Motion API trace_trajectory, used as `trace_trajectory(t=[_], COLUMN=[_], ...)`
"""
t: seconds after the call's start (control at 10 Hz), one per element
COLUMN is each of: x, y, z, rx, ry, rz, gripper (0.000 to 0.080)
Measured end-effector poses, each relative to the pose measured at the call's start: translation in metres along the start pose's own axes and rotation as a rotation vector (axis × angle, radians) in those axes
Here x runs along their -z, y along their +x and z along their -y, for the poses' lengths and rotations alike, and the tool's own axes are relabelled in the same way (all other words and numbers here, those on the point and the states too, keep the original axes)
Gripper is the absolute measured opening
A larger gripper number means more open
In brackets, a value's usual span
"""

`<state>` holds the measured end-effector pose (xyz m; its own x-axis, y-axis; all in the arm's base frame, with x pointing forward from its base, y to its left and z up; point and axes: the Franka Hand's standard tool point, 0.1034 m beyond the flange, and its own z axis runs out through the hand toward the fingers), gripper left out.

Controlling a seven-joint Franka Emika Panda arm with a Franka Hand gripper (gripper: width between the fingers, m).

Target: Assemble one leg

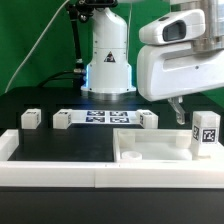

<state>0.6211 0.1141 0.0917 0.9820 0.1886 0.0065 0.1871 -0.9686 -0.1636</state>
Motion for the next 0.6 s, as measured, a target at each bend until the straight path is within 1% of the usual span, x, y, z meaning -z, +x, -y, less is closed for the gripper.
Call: trace_trajectory(t=[0.2,0.3,0.4,0.6], x=[-0.0002,-0.0002,-0.0002,-0.0002], y=[0.0001,0.0001,0.0001,0.0001], z=[-0.0002,-0.0002,-0.0002,-0.0001], rx=[0.0,0.0,0.0,-0.024], ry=[0.0,0.0,0.0,0.001], rz=[-0.002,-0.002,-0.002,-0.002], gripper=[0.039,0.039,0.0294,0.0294])
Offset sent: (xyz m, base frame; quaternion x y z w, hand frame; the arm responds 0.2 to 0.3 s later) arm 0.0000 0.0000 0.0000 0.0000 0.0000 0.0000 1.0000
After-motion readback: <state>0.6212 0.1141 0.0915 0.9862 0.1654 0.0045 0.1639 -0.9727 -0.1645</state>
